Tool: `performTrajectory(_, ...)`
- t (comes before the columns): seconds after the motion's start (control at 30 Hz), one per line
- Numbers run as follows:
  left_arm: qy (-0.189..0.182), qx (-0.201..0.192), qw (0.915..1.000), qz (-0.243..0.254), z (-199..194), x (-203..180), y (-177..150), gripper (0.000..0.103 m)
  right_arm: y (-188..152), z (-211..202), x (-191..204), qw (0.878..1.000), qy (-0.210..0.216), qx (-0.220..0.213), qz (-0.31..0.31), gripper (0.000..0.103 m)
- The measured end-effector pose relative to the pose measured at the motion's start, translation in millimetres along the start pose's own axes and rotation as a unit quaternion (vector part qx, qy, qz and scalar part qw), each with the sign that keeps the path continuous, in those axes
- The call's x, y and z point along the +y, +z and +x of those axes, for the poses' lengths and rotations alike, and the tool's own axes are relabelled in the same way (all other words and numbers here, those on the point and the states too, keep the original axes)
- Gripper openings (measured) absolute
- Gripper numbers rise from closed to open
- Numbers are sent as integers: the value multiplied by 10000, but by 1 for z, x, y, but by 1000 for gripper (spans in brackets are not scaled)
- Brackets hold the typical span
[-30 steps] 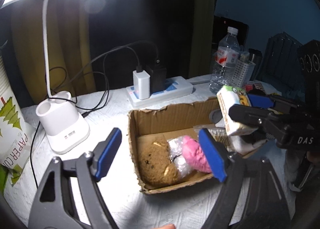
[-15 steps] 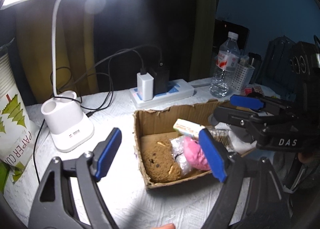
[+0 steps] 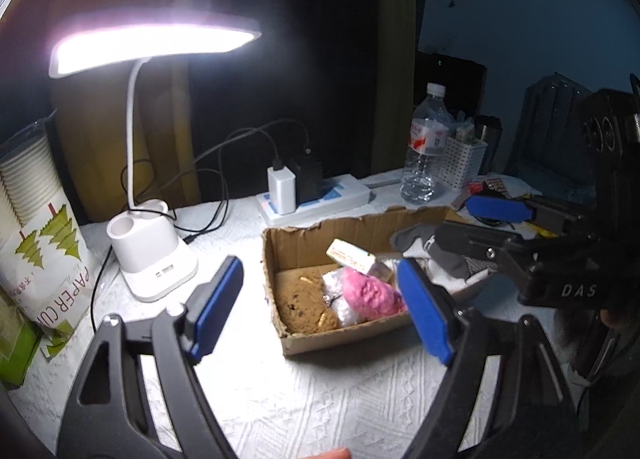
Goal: Organize soft objects
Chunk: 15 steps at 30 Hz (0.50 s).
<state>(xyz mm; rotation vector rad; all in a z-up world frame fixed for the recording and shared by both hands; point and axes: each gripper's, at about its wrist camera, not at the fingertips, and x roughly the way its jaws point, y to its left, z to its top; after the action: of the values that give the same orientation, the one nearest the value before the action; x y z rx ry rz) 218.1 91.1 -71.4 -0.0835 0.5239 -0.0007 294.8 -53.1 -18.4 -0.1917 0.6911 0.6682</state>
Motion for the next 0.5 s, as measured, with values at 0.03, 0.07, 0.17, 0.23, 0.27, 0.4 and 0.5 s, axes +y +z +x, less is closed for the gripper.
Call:
performTrajectory(0.03,-1,-19,10000,1,-4,-1,-1,81,-1,-4,2,10000,-8,-17,-9,73)
performTrajectory(0.07,0,-13,10000,-6,-8,-3,-2,81,-2,-8,3,10000,-17,-32,-15,73)
performTrajectory(0.17,-11,-33,10000,-2,-20,-8,-4,81,-6,-21,8,10000,-44,-71,-41,73)
performTrajectory(0.23,-11,-65,10000,21,-29,-11,-5,81,-9,-29,11,9999,-56,-99,-39,73)
performTrajectory(0.27,-19,-40,10000,24,-32,-13,-6,81,-10,-33,13,9999,-61,-113,-38,73)
performTrajectory(0.4,-19,-83,10000,48,-46,-21,-9,81,-18,-49,18,9998,-87,-171,-36,73)
performTrajectory(0.5,-8,-121,9999,58,-56,-26,-11,81,-23,-60,21,9997,-100,-204,-31,73)
